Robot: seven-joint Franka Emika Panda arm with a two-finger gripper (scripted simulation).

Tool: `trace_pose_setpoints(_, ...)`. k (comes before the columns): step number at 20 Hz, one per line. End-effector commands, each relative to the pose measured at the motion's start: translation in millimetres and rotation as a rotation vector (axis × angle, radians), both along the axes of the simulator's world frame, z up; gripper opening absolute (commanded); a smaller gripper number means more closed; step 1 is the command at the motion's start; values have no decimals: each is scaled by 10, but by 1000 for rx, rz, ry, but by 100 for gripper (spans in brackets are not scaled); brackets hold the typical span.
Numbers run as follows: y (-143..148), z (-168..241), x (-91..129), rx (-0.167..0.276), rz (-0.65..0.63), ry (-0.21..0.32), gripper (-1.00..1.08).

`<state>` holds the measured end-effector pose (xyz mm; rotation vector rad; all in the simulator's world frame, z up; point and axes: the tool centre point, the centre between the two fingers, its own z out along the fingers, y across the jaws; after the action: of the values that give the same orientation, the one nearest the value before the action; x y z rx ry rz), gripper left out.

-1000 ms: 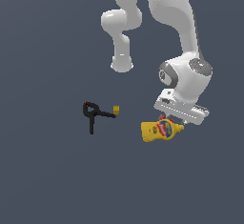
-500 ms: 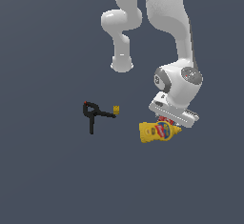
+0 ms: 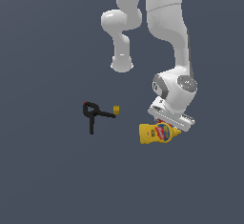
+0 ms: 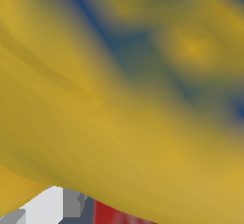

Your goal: Pick up a designated object from a clutter of objects.

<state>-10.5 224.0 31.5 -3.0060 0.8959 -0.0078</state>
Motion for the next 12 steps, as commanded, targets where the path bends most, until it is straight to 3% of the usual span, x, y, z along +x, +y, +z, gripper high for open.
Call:
trace_pose_setpoints(1, -24, -118, -17, -3, -3, 6, 100)
trace_pose_setpoints(5, -27, -162, -10, -3, -4, 6, 100)
trace_pose_setpoints(6, -27, -162, -10, -3, -4, 6, -100)
trace_pose_setpoints(12, -27, -162, -10, -3, -4, 6, -100)
